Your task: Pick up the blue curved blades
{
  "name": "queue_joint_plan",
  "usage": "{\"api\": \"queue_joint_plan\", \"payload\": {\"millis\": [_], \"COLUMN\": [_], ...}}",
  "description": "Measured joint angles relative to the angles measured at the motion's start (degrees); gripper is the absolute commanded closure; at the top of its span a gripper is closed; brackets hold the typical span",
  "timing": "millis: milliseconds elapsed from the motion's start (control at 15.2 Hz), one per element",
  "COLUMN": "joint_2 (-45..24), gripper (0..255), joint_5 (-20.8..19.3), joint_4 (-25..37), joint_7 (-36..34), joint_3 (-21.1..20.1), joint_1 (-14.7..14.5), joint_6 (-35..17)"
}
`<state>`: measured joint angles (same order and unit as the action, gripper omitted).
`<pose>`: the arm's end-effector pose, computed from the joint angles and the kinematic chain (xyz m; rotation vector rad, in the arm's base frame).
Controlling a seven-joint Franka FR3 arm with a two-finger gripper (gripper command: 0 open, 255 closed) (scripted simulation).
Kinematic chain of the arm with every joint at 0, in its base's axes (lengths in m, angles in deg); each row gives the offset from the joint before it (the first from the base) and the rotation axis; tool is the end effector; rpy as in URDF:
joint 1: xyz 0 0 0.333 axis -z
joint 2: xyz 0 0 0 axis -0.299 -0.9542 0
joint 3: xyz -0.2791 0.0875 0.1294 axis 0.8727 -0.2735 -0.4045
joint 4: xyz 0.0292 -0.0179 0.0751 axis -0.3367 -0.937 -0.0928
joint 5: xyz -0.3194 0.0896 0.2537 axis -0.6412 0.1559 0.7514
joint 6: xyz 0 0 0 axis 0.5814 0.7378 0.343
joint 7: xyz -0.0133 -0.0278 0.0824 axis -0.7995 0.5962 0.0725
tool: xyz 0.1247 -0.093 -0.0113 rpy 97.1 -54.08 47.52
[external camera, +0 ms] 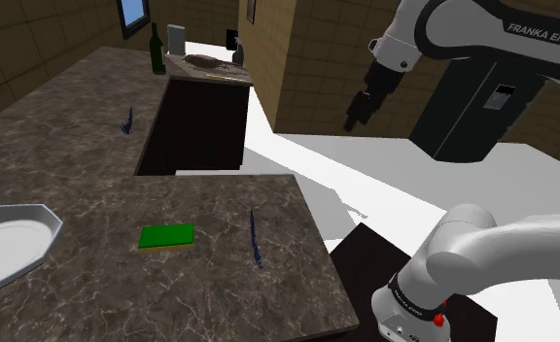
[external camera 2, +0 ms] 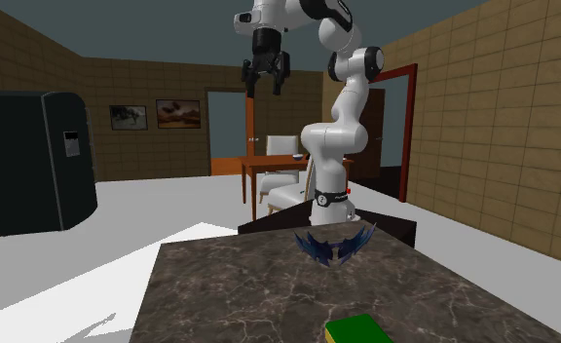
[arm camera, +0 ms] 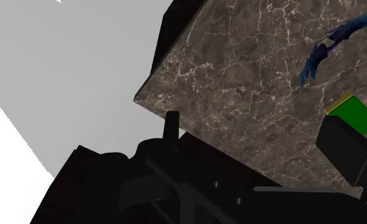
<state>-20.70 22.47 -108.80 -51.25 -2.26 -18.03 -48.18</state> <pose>0.3466 -0.0237 0.5684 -3.1097 -0.0691 -0.2316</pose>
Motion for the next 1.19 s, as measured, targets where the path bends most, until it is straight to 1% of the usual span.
{"api": "queue_joint_plan", "payload": {"millis": [66,198,528,990,1188], "joint_2": [0.0,0.6,1.8,-0.6,-4.7], "gripper": [0,0,0,0,0], "joint_5": [0.0,0.7,3.5,8.6,10.8], "joint_4": [0.0,-2.3,-9.7,-16.7,-18.3], "joint_7": [0.0,-2.4,-11.4,-25.7,-32.2], "joint_3": [0.0,-1.5,-7.2,-16.9,-21.9], "joint_1": [0.0,0.1,0.1,-0.7,-0.8], "joint_6": [0.0,-1.6,-7.5,-16.6,-22.3]}}
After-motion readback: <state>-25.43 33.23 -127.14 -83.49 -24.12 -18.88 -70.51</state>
